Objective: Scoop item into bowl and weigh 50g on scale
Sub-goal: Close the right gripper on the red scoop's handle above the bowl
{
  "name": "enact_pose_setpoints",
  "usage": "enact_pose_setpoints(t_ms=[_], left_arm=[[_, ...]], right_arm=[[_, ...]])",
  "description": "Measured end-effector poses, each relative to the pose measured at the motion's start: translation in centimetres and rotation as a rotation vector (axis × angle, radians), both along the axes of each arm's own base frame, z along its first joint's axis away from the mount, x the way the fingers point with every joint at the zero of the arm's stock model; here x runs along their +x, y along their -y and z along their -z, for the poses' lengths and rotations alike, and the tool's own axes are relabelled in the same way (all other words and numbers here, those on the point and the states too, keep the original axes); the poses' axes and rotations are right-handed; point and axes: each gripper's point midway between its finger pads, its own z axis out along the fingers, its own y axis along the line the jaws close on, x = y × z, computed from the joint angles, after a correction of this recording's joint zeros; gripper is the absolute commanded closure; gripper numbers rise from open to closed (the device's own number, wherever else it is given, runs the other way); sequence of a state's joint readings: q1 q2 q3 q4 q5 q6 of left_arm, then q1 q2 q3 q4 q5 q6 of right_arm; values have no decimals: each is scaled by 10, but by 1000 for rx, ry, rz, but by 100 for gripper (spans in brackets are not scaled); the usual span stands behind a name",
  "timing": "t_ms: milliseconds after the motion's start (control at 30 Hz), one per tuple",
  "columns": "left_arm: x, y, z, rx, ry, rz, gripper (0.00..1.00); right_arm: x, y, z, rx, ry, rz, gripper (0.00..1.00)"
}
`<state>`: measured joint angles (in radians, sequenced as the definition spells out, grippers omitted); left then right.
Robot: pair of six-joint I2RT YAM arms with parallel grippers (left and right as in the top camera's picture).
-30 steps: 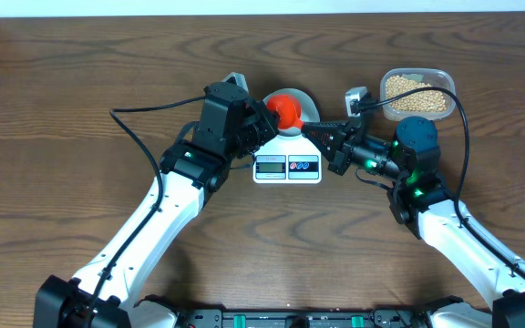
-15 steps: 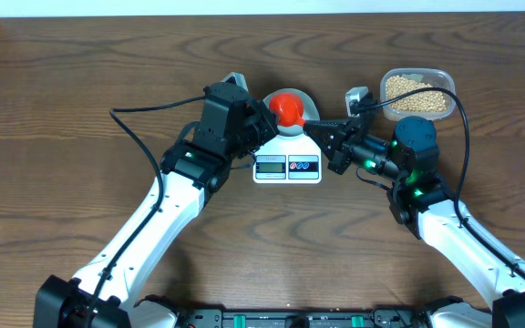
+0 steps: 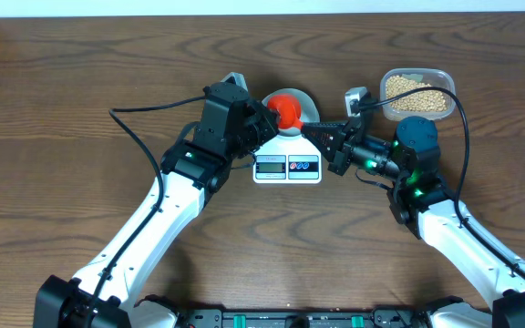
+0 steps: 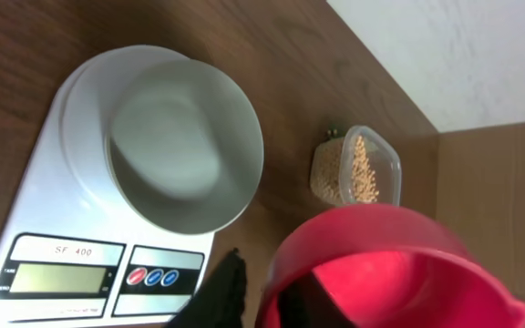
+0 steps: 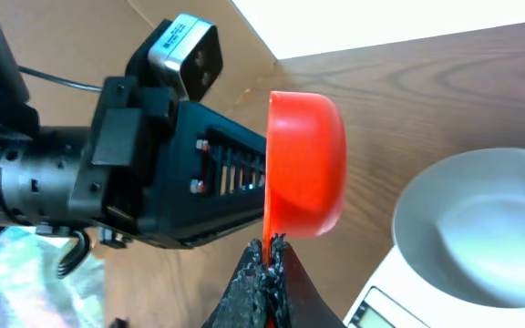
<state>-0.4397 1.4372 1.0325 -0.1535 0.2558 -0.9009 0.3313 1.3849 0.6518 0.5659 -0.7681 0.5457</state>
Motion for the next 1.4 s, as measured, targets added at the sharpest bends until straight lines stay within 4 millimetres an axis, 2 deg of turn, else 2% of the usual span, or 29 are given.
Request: enact_pose_setpoints(t_ms=[100, 200, 367, 467, 533, 767, 1000, 1067, 1267, 1400], left_arm=[[0, 0, 0, -3, -2, -3, 79], [0, 0, 0, -6, -4, -5, 93], [1, 0, -1, -8, 0, -5, 93], [1, 0, -1, -8, 2, -5, 93], [1, 0, -1, -9, 3, -5, 93], [2, 0, -2, -7, 5, -8, 93], [2, -1, -2, -5, 6, -11, 93], [2, -1, -2, -5, 6, -11, 93], [2, -1, -2, -5, 6, -12, 93], [2, -1, -2, -5, 5, -12, 93]], right_arm=[[-1, -1, 0, 11, -20, -5, 99], [-2, -1, 0, 21, -41, -6, 99], [-1, 0, 0, 32, -62, 1, 98], [-1, 0, 0, 36, -71, 1, 86], [-2, -1, 0, 38, -72, -2, 83], [-2, -1, 0, 39, -74, -6, 90], [0, 0, 0, 54, -108, 16, 86], [1, 1, 0, 61, -122, 21, 80], [5, 3, 1, 74, -148, 53, 77], [7, 4, 1, 77, -156, 67, 72]])
